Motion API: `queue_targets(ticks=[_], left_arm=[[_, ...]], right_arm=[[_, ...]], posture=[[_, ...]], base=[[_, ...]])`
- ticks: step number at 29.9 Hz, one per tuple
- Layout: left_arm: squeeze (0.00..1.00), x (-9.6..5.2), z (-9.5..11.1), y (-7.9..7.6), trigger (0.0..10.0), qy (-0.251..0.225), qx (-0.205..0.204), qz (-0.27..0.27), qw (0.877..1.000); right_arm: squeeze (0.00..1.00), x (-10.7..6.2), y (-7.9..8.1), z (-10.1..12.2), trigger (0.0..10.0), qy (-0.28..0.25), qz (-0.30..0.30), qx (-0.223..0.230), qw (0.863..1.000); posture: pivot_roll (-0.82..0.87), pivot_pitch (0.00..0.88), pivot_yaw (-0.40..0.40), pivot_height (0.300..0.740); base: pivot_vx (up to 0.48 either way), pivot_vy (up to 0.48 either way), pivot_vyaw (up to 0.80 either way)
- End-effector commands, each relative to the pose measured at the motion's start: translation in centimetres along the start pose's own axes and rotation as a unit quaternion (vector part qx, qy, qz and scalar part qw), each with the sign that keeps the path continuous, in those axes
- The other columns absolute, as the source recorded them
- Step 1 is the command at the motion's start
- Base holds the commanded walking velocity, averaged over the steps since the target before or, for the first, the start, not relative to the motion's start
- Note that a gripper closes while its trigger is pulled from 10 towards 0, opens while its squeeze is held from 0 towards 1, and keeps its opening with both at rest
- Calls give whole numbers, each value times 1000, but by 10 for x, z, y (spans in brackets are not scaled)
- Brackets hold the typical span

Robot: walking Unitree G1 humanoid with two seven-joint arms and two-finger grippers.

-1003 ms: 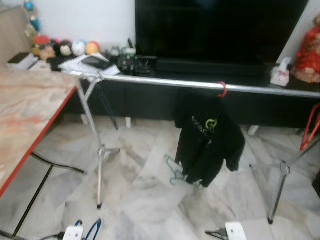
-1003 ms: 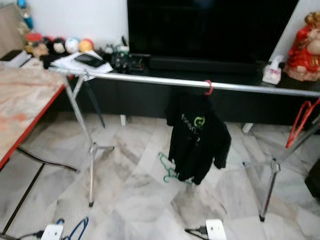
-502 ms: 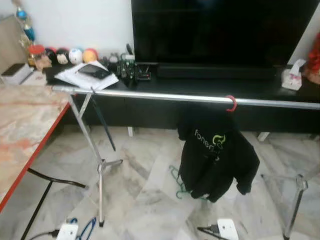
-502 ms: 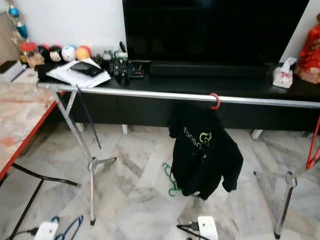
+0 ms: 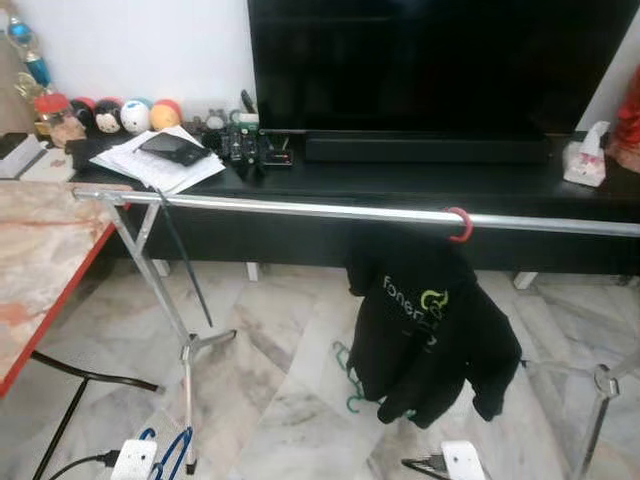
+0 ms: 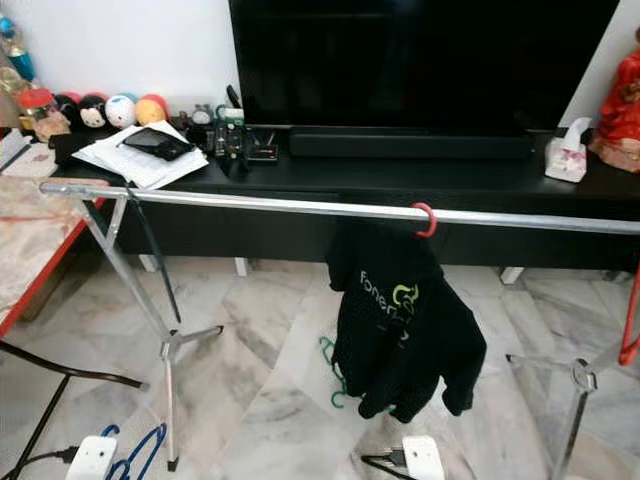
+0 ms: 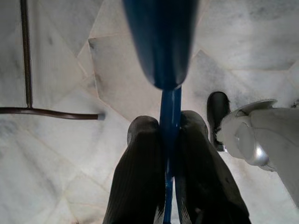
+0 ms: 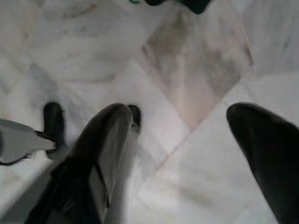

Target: Hang hanger

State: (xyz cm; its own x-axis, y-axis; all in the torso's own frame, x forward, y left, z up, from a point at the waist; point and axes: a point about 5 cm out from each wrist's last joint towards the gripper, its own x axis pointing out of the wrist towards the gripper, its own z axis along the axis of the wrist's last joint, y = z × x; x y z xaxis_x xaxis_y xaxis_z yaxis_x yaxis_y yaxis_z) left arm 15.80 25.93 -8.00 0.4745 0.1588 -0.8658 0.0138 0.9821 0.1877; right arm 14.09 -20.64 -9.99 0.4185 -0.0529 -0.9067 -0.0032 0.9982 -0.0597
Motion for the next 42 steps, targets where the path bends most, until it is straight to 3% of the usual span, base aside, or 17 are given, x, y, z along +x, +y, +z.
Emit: queue_targets(ticks=[1,2,10,15,24,42], left_arm=[[0,0,-7,-11,10000,9,16,-7,1000],[0,0,-11,-19,10000,11,17,-12,1000],[0,1,-16,-35,10000,13,17,-21,1000],[0,1,-13,-26,10000,12,17,-15,1000],[0,1,-12,-24,10000,12,18,-16,1000],[0,1,-10,-24,10000,8,17,-16,1000]], right_arm=[[0,-1,-6,-3,10000,-1,-2,-3,1000],[0,-2,-8,-5,10000,1,-1,-8,1000],[0,-1,-2,-8,10000,3,4,-17,1000],[0,1,10,1,10000,-3,11,-21,1000],[0,3,20,16,10000,-13,17,-25,999],[0,2,15,10,10000,-8,15,-30,999]], posture=[[-10,0,-16,740],[-10,0,-17,740],[-13,0,-20,740],[-12,0,-24,740],[-12,0,-24,740],[-14,0,-31,740]], base=[[0,0,0],[0,-259,0],[0,-261,0],[0,-268,0],[0,-299,0],[0,-307,0]])
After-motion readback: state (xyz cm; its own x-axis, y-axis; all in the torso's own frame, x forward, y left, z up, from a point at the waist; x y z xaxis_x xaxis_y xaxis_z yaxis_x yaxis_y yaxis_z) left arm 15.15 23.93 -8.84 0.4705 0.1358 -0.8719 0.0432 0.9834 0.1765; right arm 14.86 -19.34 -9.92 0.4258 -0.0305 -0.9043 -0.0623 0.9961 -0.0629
